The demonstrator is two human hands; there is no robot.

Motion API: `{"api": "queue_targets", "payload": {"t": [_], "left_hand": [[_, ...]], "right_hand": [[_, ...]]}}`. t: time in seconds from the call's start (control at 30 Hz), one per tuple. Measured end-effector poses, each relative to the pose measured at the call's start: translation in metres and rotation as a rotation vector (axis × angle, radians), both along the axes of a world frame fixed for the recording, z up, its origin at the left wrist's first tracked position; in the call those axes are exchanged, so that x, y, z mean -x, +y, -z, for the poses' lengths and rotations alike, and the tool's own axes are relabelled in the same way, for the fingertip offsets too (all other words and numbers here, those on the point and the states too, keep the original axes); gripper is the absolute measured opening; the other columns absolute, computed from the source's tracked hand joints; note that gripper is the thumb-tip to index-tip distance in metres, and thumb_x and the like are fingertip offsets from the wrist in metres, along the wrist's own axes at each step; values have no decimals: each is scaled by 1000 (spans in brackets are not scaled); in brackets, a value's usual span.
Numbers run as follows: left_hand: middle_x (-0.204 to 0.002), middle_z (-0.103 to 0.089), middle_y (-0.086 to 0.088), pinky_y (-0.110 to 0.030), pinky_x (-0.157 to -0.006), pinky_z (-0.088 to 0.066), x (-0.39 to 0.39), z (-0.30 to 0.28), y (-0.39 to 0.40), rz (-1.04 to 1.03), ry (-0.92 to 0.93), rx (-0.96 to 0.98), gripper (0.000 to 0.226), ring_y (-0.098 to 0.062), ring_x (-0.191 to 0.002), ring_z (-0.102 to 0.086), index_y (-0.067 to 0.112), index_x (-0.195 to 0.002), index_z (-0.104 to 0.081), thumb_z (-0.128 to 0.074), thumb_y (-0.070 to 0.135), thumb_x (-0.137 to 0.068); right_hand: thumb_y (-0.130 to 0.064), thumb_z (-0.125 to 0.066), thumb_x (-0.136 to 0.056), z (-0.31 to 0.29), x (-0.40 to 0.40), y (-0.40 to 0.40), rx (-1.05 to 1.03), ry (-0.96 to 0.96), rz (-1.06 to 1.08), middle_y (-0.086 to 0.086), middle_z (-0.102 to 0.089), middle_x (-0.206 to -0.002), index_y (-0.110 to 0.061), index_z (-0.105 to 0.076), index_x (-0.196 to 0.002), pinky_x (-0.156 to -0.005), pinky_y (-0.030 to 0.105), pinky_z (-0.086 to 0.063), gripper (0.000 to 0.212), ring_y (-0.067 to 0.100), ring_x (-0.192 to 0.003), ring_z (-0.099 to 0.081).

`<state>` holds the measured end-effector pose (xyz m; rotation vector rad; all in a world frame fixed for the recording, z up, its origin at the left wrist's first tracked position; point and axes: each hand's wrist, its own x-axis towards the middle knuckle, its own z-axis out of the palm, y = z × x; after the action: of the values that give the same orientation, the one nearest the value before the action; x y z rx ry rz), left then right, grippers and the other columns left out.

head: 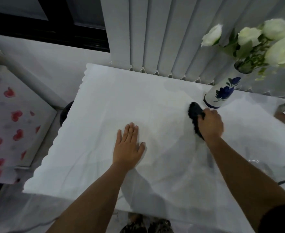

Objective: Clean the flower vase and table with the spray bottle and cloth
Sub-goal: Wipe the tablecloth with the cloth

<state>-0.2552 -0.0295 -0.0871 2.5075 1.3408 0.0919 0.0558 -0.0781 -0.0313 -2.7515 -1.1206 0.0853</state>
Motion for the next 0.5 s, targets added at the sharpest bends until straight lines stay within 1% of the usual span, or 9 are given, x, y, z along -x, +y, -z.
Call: {"api": "queue_targets", "payload": {"t": [0.07, 0.13, 0.2, 0.27, 0.33, 0.37, 0.4, 0.43, 0.5], "left_hand": [[-162, 1, -4, -40, -120, 11, 0, 0, 0, 7, 11, 6, 75, -12, -146, 15, 13, -154, -6, -15, 55, -93], [-162, 1, -4, -40, -120, 11, 0, 1, 2, 2, 23, 12, 76, -12, -145, 16, 13, -154, -4, -12, 56, -92], [-163, 3, -4, -40, -119, 13, 0, 1, 1, 14, 38, 12, 76, -12, -146, 17, 14, -154, -2, -11, 56, -92], [-162, 5, -3, -40, -119, 13, 2, 3, 1, 17, 48, 10, 76, -13, -146, 17, 15, -154, 0, -9, 57, -92], [-162, 6, -3, -40, -120, 12, 3, 4, 0, 12, 43, 9, 75, -14, -147, 17, 15, -154, 2, -9, 57, -92], [-162, 6, -3, -41, -120, 11, 2, 4, 1, 10, 41, -3, 75, -14, -147, 16, 15, -154, 2, -9, 57, -93], [-162, 5, -2, -41, -120, 10, 1, 4, 1, 8, 40, -11, 74, -14, -147, 15, 15, -154, 2, -9, 57, -93], [-162, 4, -2, -41, -120, 9, 1, 3, 2, 7, 38, -13, 74, -13, -147, 14, 15, -154, 0, -11, 56, -93], [-162, 2, -2, -40, -120, 9, 1, 1, 1, 8, 32, -14, 73, -13, -148, 13, 15, -154, -3, -15, 53, -94]], "right_hand": [[-36, -47, -93, 3, 19, -38, -12, -60, 131, 23, -59, -93, -2, -63, -102, -71, 42, -47, 38, 40, -86, -56], [-39, -50, -90, 7, 72, -65, -14, -63, 106, 24, -61, -90, -1, -67, -96, -70, 42, -47, 42, 40, -82, -57], [-33, -59, -86, 14, 130, -67, -25, 17, -23, 21, -64, -93, -3, -70, -98, -71, 42, -50, 34, 38, -83, -58], [-28, -64, -85, 17, 159, -41, -45, 68, -222, 15, -64, -98, -10, -70, -107, -73, 39, -50, 29, 35, -87, -59], [-29, -58, -90, 14, 142, -1, -43, 99, -399, 12, -61, -105, -16, -68, -114, -75, 37, -47, 29, 31, -93, -57], [-31, -55, -92, 11, 119, 19, -20, 103, -418, 13, -59, -108, -18, -67, -116, -77, 37, -47, 30, 32, -96, -55], [-34, -52, -93, 6, 92, 33, 20, 108, -374, 14, -57, -110, -19, -66, -118, -79, 39, -48, 32, 33, -99, -55], [-37, -50, -93, 3, 63, 38, 51, 99, -277, 17, -55, -110, -21, -65, -118, -81, 41, -49, 33, 36, -99, -55], [-42, -46, -94, -1, 12, 17, 80, 69, -9, 20, -53, -106, -20, -64, -117, -80, 43, -51, 37, 39, -96, -56]]}}
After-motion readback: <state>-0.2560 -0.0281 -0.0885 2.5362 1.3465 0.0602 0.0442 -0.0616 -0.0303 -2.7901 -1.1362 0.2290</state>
